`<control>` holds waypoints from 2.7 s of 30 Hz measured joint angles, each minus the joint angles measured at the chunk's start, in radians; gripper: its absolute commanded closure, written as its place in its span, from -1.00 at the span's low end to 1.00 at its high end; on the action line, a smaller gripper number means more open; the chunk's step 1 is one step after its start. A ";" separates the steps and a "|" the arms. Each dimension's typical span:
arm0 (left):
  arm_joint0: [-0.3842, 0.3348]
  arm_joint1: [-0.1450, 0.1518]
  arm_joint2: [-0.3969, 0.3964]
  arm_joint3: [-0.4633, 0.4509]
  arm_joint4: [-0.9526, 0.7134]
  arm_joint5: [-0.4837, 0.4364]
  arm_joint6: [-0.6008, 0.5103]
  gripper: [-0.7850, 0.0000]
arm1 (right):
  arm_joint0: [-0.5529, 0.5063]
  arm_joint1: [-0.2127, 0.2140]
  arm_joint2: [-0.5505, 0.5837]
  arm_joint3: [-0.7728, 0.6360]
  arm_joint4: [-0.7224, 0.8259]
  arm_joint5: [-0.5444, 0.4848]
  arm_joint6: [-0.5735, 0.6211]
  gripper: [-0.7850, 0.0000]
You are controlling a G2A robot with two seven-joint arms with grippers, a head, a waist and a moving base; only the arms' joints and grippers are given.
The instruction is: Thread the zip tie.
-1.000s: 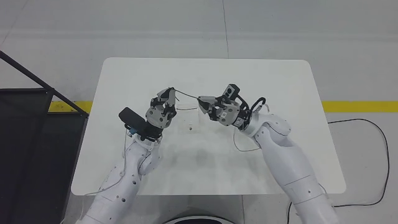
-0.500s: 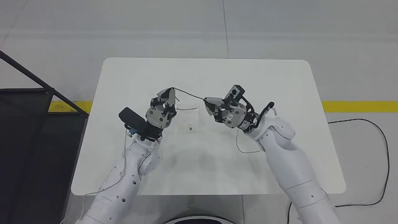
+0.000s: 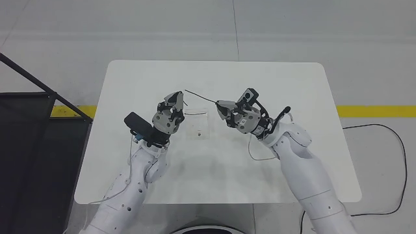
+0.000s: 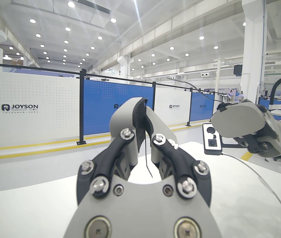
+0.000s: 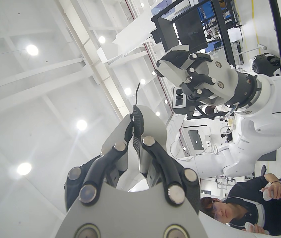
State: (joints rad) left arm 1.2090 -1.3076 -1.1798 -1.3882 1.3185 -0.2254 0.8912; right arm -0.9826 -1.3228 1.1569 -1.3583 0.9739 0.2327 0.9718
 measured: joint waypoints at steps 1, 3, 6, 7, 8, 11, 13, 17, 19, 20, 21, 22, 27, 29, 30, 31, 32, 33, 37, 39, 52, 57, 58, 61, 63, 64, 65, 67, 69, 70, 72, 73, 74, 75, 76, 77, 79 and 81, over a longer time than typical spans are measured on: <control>0.000 0.000 0.000 0.000 0.000 0.000 0.000 1.00 | 0.000 0.000 0.000 0.000 0.000 0.000 0.000 1.00; 0.000 0.000 0.000 0.000 0.000 0.000 0.000 1.00 | 0.000 0.000 0.000 0.000 0.000 0.000 0.000 1.00; 0.000 0.000 0.000 0.000 0.000 0.000 0.000 1.00 | 0.000 0.000 0.000 0.000 0.000 0.000 0.000 1.00; 0.000 0.000 0.000 0.000 0.000 0.000 0.000 1.00 | 0.000 0.000 0.000 0.000 0.000 0.000 0.000 1.00; 0.000 0.000 0.000 0.000 0.000 0.000 0.000 1.00 | 0.000 0.000 0.000 0.000 0.000 0.000 0.000 1.00; 0.000 0.000 0.000 0.000 0.000 0.000 0.000 1.00 | -0.002 0.000 -0.001 -0.002 0.000 0.001 -0.002 1.00; 0.000 0.000 0.000 0.000 0.000 0.000 0.000 1.00 | -0.008 0.000 -0.001 -0.013 0.003 0.009 -0.012 1.00; 0.000 0.000 0.000 0.000 0.000 0.000 0.000 1.00 | -0.014 0.003 0.002 -0.024 -0.009 0.014 -0.022 1.00; 0.000 0.000 0.000 0.000 0.000 0.000 0.000 1.00 | -0.017 0.003 -0.003 -0.023 -0.024 0.000 -0.028 1.00; 0.000 0.000 0.000 0.000 0.000 0.000 0.000 1.00 | -0.019 0.002 -0.008 -0.021 -0.033 -0.014 -0.032 1.00; 0.000 0.000 0.000 0.000 0.000 0.000 0.000 1.00 | -0.020 0.002 -0.011 -0.020 -0.040 -0.026 -0.038 1.00; 0.000 0.000 0.000 0.000 0.000 0.000 0.000 1.00 | -0.020 0.001 -0.014 -0.019 -0.046 -0.037 -0.043 1.00; 0.000 0.000 0.000 0.000 0.000 0.000 0.000 1.00 | -0.010 -0.009 -0.048 -0.005 -0.061 -0.075 -0.077 1.00; 0.000 0.000 0.000 0.000 0.000 0.000 0.000 1.00 | -0.004 -0.013 -0.059 0.002 -0.056 -0.098 -0.082 1.00; 0.000 0.000 0.000 0.000 0.000 0.000 0.000 1.00 | -0.002 -0.016 -0.066 0.007 -0.053 -0.113 -0.081 1.00; 0.000 0.000 0.000 0.000 0.000 0.000 0.000 1.00 | 0.000 -0.017 -0.070 0.011 -0.053 -0.121 -0.077 1.00; 0.000 0.000 0.000 0.000 0.000 0.000 0.000 1.00 | 0.002 -0.019 -0.074 0.015 -0.053 -0.127 -0.074 1.00; 0.000 0.000 0.000 0.000 0.000 0.000 0.000 1.00 | 0.004 -0.020 -0.077 0.019 -0.053 -0.131 -0.070 1.00; 0.000 0.000 0.000 0.000 0.000 0.000 0.000 1.00 | 0.009 -0.022 -0.080 0.027 -0.052 -0.140 -0.067 1.00; 0.000 0.000 0.000 0.000 0.000 0.000 0.000 1.00 | 0.010 -0.023 -0.079 0.031 -0.050 -0.144 -0.063 1.00; 0.000 0.000 0.000 0.000 0.000 0.000 0.000 1.00 | 0.011 -0.022 -0.062 0.045 -0.045 -0.146 -0.044 1.00; 0.000 0.000 0.000 0.000 0.000 0.000 0.000 1.00 | 0.013 -0.023 -0.060 0.050 -0.045 -0.144 -0.042 1.00; 0.000 0.000 0.000 0.000 0.000 0.000 0.000 1.00 | 0.013 -0.023 -0.060 0.051 -0.045 -0.144 -0.041 1.00; 0.000 0.000 0.000 0.000 0.000 0.000 0.000 1.00 | 0.012 -0.023 -0.059 0.055 -0.047 -0.147 -0.035 1.00; 0.000 0.000 0.000 0.000 0.000 0.000 0.000 1.00 | 0.009 -0.024 -0.058 0.059 -0.046 -0.151 -0.030 1.00; 0.000 0.000 0.000 0.000 0.000 0.000 0.000 1.00 | 0.008 -0.024 -0.057 0.061 -0.045 -0.154 -0.028 1.00; 0.000 0.000 0.000 0.000 0.000 0.000 0.000 1.00 | 0.006 -0.024 -0.055 0.064 -0.044 -0.157 -0.025 1.00; 0.000 0.000 0.000 0.000 0.000 0.000 0.000 1.00 | 0.003 -0.023 -0.052 0.069 -0.042 -0.160 -0.017 1.00; 0.000 0.000 0.000 0.000 0.000 0.000 0.000 1.00 | 0.001 -0.022 -0.048 0.074 -0.040 -0.162 -0.008 1.00; 0.000 0.000 0.000 0.000 0.000 0.000 0.000 1.00 | 0.000 -0.022 -0.047 0.075 -0.041 -0.162 -0.006 1.00; 0.000 0.000 0.000 0.000 0.000 0.000 0.000 1.00 | -0.001 -0.022 -0.046 0.077 -0.042 -0.163 -0.002 1.00; 0.000 0.000 0.000 0.000 0.000 0.000 0.000 1.00 | -0.002 -0.022 -0.046 0.077 -0.042 -0.164 -0.001 1.00; 0.000 0.000 0.000 0.000 0.000 0.000 0.000 1.00 | -0.002 -0.022 -0.046 0.077 -0.043 -0.164 0.000 1.00; 0.000 0.000 0.000 0.000 0.000 0.000 0.000 1.00 | -0.003 -0.022 -0.046 0.077 -0.042 -0.165 0.002 1.00; 0.000 0.000 0.000 0.000 0.000 0.000 0.000 1.00 | -0.003 -0.022 -0.046 0.077 -0.042 -0.165 0.004 1.00; 0.000 0.000 0.000 0.000 0.000 0.000 0.000 1.00 | -0.004 -0.022 -0.046 0.078 -0.042 -0.166 0.007 1.00; 0.000 0.000 0.000 0.000 0.000 0.000 0.000 1.00 | -0.006 -0.022 -0.046 0.079 -0.042 -0.167 0.011 1.00; 0.000 0.000 0.000 0.000 0.000 0.000 0.000 1.00 | -0.008 -0.023 -0.047 0.080 -0.044 -0.169 0.016 1.00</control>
State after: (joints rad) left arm 1.2090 -1.3076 -1.1798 -1.3882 1.3186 -0.2254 0.8912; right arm -0.9902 -1.3453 1.1096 -1.2782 0.9299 0.0639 0.9881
